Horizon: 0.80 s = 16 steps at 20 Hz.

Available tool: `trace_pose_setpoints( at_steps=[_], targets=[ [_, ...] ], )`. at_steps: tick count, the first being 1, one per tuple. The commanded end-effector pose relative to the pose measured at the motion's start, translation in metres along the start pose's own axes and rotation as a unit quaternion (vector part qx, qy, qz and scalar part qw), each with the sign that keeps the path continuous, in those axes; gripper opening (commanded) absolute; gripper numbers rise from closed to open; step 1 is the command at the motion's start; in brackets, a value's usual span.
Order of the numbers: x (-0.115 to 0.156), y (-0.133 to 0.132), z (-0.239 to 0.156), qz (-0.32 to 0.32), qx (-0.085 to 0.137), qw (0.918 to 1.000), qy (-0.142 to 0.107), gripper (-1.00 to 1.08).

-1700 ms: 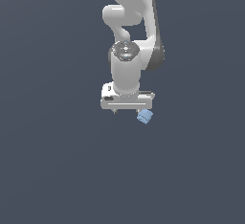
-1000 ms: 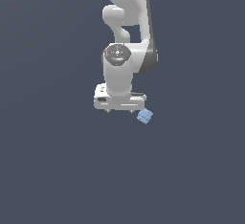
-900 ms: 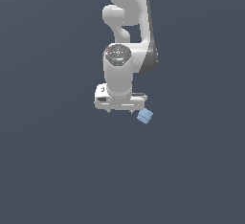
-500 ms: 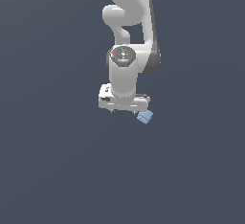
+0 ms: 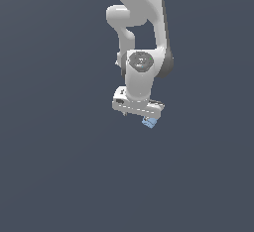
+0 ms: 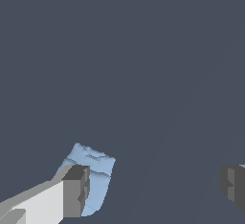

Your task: Pick up the object and move it to a goal position.

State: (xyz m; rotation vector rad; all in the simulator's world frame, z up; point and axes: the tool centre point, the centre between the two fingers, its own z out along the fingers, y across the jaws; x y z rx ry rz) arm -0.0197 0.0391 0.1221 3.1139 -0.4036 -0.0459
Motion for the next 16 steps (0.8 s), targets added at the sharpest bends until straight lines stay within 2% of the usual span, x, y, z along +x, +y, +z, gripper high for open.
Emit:
trace_pose_setpoints(
  at_steps=[1, 7, 16],
  targets=[
    [-0.006, -0.01, 0.005, 0.024, 0.0, 0.9997, 0.002, 1.0],
    [-0.022, -0.031, 0.018, 0.082, 0.002, 0.9966, 0.006, 1.0],
    [-0.045, -0.058, 0.034, 0.158, 0.004, 0.9874, 0.011, 1.0]
  ],
)
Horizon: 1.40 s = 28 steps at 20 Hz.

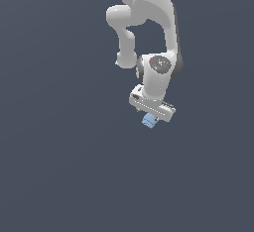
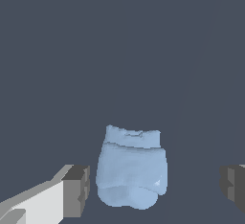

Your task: Pick up the object and move it to a goal position.

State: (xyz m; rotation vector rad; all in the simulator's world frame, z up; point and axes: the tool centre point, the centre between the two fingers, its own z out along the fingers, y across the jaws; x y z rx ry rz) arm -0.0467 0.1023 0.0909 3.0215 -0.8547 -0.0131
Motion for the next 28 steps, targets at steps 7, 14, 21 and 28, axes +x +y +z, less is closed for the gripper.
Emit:
trace_pose_setpoints(
  at_steps=[7, 14, 21, 28],
  targets=[
    [-0.017, -0.009, 0.009, 0.045, 0.002, 0.999, 0.003, 1.0],
    [-0.02, -0.011, 0.01, 0.052, 0.002, 0.9986, 0.003, 1.0],
    [-0.021, -0.011, 0.026, 0.053, 0.002, 0.9986, 0.004, 1.0],
    [-0.021, -0.011, 0.056, 0.054, 0.002, 0.9985, 0.004, 1.0]
  ],
)
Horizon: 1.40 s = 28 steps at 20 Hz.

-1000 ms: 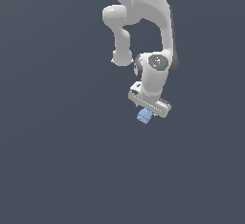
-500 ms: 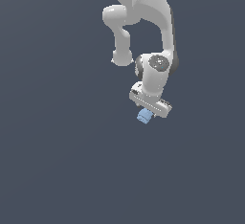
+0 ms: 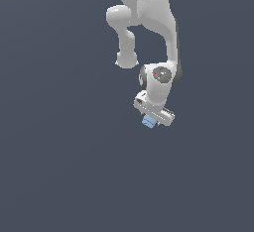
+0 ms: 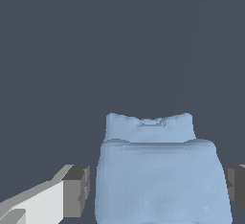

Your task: Pick up the object and move it to a goal position.

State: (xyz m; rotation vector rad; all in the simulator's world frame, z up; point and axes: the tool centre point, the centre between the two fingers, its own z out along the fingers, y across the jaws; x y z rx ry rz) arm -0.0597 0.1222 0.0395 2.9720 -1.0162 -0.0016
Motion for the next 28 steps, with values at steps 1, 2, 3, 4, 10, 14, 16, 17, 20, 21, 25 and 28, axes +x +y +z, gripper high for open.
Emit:
trace_pose_setpoints(
  at_steps=[1, 2, 3, 4, 10, 14, 16, 17, 20, 21, 25, 28],
  targets=[
    [0.0, -0.001, 0.007, 0.0, 0.0, 1.0, 0.0, 1.0],
    [0.0, -0.001, 0.008, 0.0, 0.0, 1.0, 0.0, 1.0],
    [0.0, -0.001, 0.009, 0.0, 0.0, 1.0, 0.0, 1.0],
    [0.0, -0.001, 0.009, 0.0, 0.0, 1.0, 0.0, 1.0],
    [0.0, -0.001, 0.009, 0.0, 0.0, 1.0, 0.0, -1.0],
    [0.0, -0.001, 0.009, 0.0, 0.0, 1.0, 0.0, -1.0],
    [0.001, -0.001, 0.008, 0.0, 0.001, 1.0, 0.001, -1.0],
    [0.001, -0.001, 0.007, 0.0, 0.001, 1.0, 0.001, -1.0],
    [0.004, 0.001, 0.001, 0.0, 0.001, 1.0, 0.001, -1.0],
    [0.006, 0.002, -0.002, 0.0, 0.001, 1.0, 0.001, -1.0],
    [0.015, 0.008, -0.021, 0.0, 0.001, 1.0, 0.001, -1.0],
    [0.025, 0.014, -0.042, 0.0, 0.001, 1.0, 0.0, -1.0]
  ],
)
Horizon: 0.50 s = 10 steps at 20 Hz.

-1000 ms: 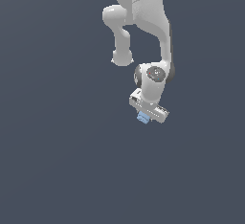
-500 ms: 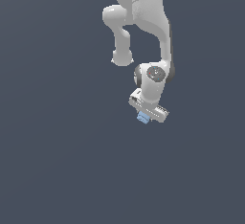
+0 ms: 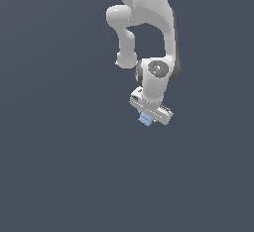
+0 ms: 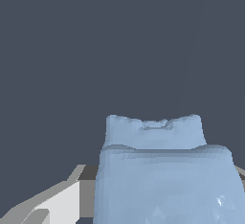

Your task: Pick up the object and move it to a goal position.

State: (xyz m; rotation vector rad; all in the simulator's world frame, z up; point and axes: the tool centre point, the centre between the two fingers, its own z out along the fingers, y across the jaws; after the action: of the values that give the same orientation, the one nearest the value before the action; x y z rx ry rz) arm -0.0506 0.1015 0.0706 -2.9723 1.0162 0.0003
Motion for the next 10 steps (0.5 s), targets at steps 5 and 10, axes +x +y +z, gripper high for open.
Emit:
trace_pose_setpoints(
  at_steps=[5, 10],
  targets=[
    [0.027, 0.016, -0.054, 0.0, 0.0, 1.0, 0.0, -1.0],
    [0.054, 0.032, -0.107, 0.001, 0.0, 1.0, 0.0, -1.0]
  ],
)
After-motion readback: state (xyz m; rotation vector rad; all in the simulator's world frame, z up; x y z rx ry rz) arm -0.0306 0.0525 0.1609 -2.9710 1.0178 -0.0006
